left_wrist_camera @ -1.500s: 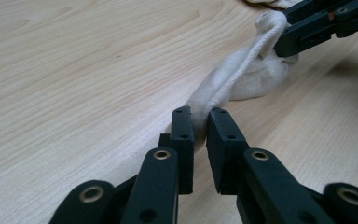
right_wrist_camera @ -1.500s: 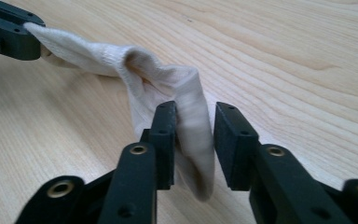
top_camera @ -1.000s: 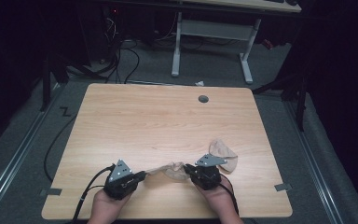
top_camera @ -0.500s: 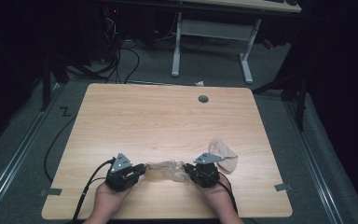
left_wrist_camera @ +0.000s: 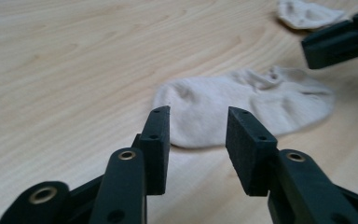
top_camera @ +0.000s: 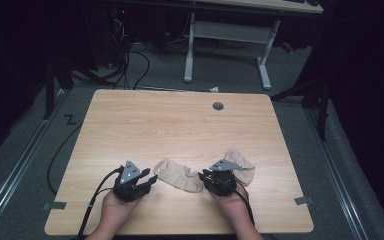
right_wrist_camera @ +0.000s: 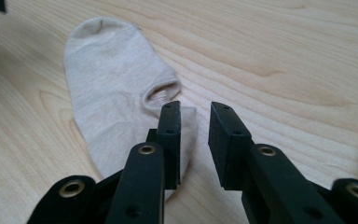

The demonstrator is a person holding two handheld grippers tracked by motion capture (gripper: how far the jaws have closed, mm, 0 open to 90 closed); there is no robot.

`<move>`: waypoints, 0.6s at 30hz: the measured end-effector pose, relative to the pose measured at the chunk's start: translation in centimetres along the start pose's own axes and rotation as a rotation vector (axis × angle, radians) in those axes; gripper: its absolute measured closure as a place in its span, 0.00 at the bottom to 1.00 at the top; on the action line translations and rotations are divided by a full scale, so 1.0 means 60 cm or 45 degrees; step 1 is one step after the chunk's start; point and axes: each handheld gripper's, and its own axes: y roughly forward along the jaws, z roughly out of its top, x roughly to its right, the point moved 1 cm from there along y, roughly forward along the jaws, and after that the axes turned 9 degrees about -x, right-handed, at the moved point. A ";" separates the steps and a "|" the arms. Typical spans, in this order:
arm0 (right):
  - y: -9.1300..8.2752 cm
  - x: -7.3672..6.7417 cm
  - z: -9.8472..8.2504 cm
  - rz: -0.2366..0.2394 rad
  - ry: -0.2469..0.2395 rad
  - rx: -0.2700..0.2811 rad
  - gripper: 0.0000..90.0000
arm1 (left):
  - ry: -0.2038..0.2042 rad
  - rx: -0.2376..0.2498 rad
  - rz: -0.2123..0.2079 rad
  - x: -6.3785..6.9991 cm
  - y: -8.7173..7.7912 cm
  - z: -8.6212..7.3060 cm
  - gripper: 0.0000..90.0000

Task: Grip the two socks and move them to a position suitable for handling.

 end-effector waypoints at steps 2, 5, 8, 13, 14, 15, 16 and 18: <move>0.003 -0.002 -0.002 0.009 0.001 -0.020 0.83 | -0.005 -0.039 0.023 -0.009 0.022 0.013 0.63; 0.005 -0.005 -0.003 -0.001 -0.015 -0.032 0.83 | -0.005 -0.072 0.067 -0.021 0.056 0.034 0.62; 0.011 -0.004 -0.003 -0.009 -0.008 -0.048 0.83 | -0.004 -0.156 0.076 -0.029 0.088 0.043 0.65; 0.023 -0.001 -0.003 -0.010 -0.016 -0.091 0.91 | -0.022 -0.222 0.066 -0.030 0.092 0.039 0.95; 0.024 -0.001 -0.004 -0.013 -0.021 -0.099 0.93 | -0.004 -0.229 0.072 -0.026 0.087 0.036 0.96; 0.025 -0.001 -0.004 -0.017 -0.027 -0.101 0.95 | 0.015 -0.241 0.074 -0.021 0.081 0.031 0.96; 0.025 -0.001 -0.004 -0.017 -0.034 -0.106 0.95 | 0.024 -0.245 0.071 -0.016 0.074 0.024 0.96; 0.023 -0.005 -0.006 -0.019 -0.047 -0.109 0.96 | 0.028 -0.252 0.058 -0.005 0.058 0.009 0.96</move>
